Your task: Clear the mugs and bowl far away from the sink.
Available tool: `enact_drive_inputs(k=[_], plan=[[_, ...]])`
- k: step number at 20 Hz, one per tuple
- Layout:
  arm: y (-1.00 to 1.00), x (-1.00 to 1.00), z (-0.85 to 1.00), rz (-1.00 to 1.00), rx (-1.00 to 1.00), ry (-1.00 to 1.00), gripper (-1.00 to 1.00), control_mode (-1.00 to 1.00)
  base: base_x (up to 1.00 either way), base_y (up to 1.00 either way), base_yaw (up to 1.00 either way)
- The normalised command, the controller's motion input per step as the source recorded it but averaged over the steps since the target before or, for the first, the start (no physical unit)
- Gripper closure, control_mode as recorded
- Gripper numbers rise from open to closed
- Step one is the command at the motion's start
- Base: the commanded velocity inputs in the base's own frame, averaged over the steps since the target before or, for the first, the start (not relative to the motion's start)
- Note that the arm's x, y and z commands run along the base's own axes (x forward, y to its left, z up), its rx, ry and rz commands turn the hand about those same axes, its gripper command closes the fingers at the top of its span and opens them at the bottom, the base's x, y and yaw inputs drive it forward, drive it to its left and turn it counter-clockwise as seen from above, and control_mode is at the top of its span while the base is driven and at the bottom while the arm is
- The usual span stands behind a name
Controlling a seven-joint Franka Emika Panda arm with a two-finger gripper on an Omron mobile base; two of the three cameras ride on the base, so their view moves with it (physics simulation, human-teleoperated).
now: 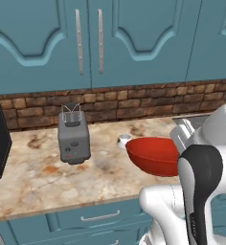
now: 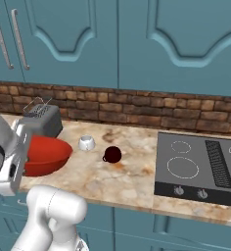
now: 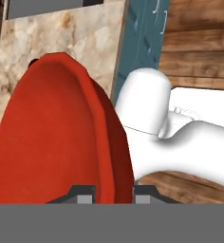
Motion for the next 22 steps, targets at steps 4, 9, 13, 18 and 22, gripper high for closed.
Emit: enact_drive_inputs(k=[4,9,13,18,22], plan=[[-0.05,0.33,-0.45,0.09,0.00,-0.07,1.00,-1.00,0.00,0.00,0.00],[-0.08,0.14,-0.33,0.12,0.00,-0.21,1.00,-1.00,0.00,0.00,0.00],[-0.17,0.00,-0.17,0.13,0.00,-0.27,1.00,-1.00,0.00,0.00,0.00],[-0.20,0.01,-0.22,0.15,0.00,-0.18,1.00,-1.00,0.00,0.00,0.00],[-0.21,0.00,-0.21,0.16,0.00,-0.14,1.00,-1.00,0.00,0.00,0.00]])
